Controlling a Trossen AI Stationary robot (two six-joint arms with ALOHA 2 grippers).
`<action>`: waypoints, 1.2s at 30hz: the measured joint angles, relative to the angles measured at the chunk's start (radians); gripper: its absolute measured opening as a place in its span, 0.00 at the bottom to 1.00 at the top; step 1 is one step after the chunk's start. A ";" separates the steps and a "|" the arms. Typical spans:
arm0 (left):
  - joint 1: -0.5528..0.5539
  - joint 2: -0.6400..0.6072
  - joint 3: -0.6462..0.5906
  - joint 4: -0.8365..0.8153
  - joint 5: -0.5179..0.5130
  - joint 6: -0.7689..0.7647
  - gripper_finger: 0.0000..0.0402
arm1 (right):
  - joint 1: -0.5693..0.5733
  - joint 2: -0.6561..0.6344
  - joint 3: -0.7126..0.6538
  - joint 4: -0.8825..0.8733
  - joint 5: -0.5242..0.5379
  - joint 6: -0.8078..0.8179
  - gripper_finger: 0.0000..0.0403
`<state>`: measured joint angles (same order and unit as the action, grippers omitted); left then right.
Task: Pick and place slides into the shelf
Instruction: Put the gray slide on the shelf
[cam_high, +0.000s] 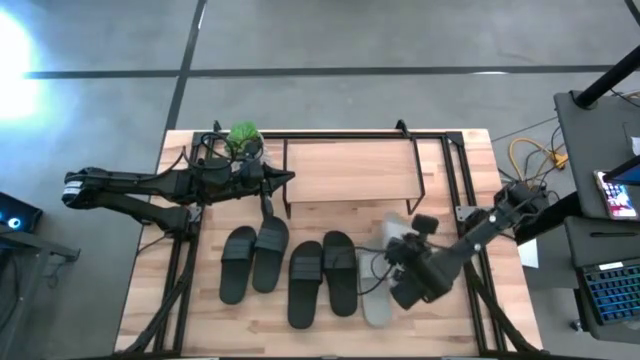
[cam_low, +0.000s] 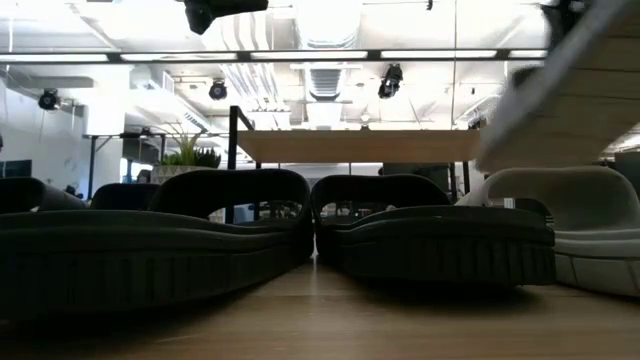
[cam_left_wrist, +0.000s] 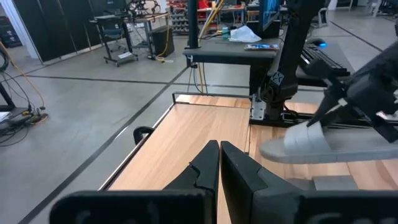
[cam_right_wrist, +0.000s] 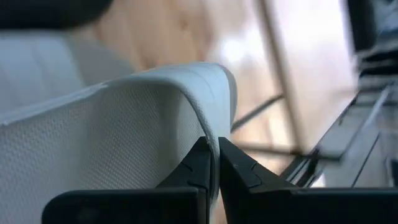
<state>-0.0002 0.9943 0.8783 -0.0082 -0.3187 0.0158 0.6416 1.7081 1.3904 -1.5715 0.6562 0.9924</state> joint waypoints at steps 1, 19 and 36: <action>0.000 0.000 -0.001 -0.001 0.000 0.000 0.00 | -0.012 -0.005 0.017 -0.001 0.029 -0.029 0.02; 0.000 -0.020 0.013 0.002 -0.004 -0.003 0.00 | -0.325 -0.145 0.219 -0.001 0.437 -0.525 0.03; 0.000 -0.021 0.013 0.000 -0.005 -0.003 0.00 | -0.526 -0.234 -0.035 0.202 0.498 -0.834 0.03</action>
<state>0.0002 0.9730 0.8917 -0.0078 -0.3233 0.0124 0.1157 1.4742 1.3550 -1.3690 1.1542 0.1582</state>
